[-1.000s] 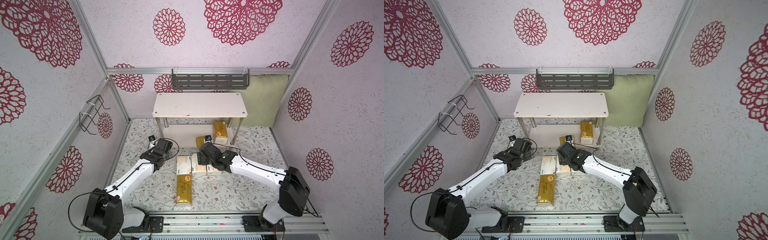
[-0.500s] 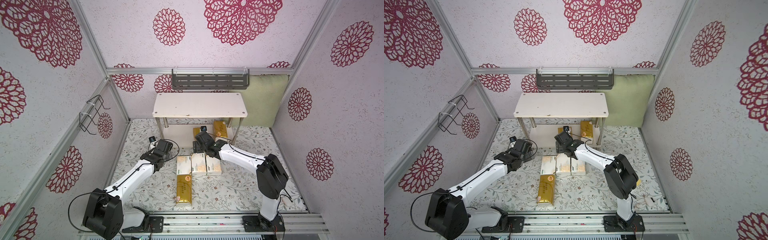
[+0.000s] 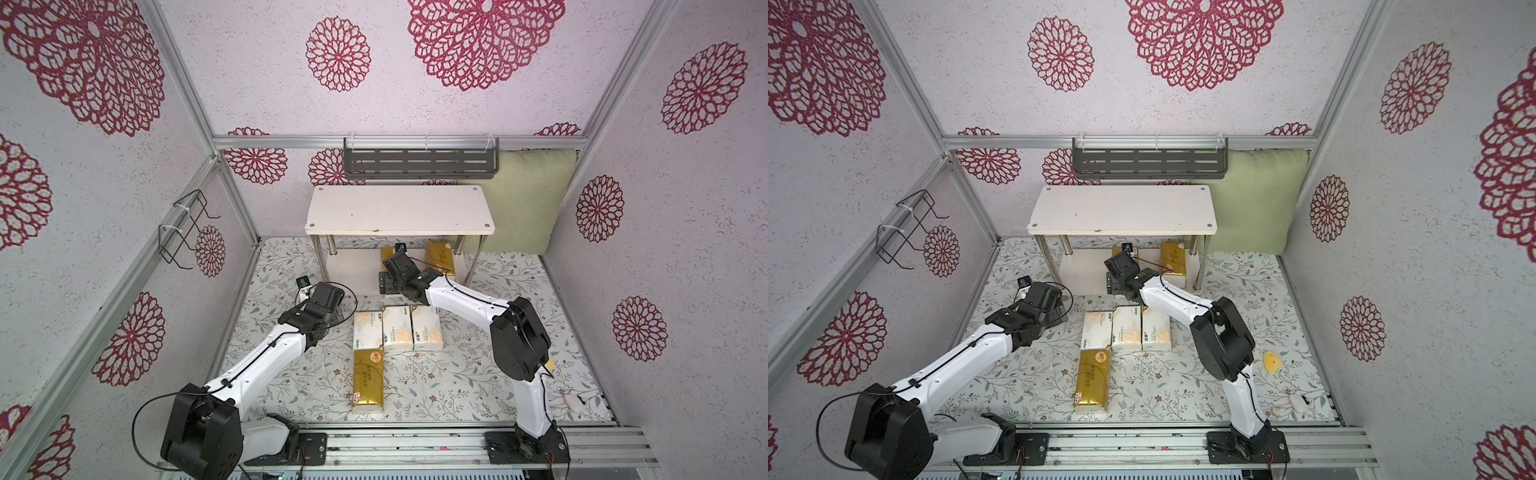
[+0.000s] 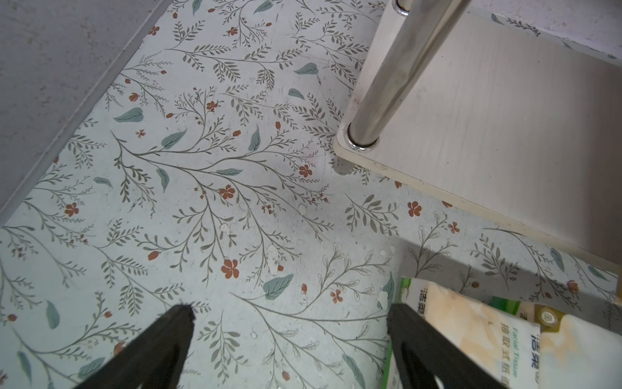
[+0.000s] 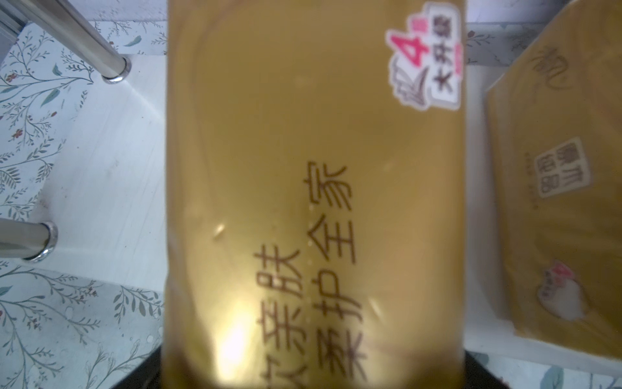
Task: Place the tissue boxes on the shelf by color
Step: Place a box of tissues on the shelf.
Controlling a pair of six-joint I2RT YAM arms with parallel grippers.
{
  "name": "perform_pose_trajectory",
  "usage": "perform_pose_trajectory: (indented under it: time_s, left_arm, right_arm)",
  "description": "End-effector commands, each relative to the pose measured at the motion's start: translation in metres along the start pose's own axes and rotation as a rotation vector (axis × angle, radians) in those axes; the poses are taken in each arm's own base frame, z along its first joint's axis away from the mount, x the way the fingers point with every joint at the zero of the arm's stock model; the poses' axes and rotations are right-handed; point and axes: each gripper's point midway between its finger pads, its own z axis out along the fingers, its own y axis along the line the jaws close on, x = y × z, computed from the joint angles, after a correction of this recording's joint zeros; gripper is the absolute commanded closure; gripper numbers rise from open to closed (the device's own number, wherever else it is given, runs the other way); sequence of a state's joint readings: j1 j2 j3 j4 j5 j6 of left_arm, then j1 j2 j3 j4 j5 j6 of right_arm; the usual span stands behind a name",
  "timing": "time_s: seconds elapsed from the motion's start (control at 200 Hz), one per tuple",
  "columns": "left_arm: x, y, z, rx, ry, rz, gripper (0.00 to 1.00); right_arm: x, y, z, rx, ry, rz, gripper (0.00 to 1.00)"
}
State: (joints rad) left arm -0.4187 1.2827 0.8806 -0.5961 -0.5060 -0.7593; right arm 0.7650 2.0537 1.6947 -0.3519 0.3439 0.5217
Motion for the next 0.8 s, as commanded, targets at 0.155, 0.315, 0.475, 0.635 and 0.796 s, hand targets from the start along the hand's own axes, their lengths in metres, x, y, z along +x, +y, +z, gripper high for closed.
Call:
perform_pose_trajectory:
  time_s: [0.155,0.315,0.475,0.635,0.796]
  left_arm:
    - [0.001,0.003,-0.005,0.001,-0.015,-0.003,0.03]
    - [0.0,0.004,-0.007,-0.001,-0.021,-0.003,0.03]
    - [0.0,0.005,-0.007,-0.001,-0.022,-0.004,0.03]
    - [0.0,0.004,-0.008,0.002,-0.023,-0.005,0.03]
    - [-0.001,0.004,-0.009,0.005,-0.024,-0.003,0.03]
  right_arm:
    - [-0.032,-0.003,0.003,0.005,-0.053,0.017,0.15]
    - [-0.033,-0.006,0.01,0.016,-0.047,0.015,0.15]
    - [-0.034,-0.009,0.015,0.025,-0.043,0.019,0.15]
    - [-0.036,-0.009,0.022,0.032,-0.038,0.021,0.14]
    - [-0.039,-0.01,0.028,0.041,-0.033,0.019,0.14]
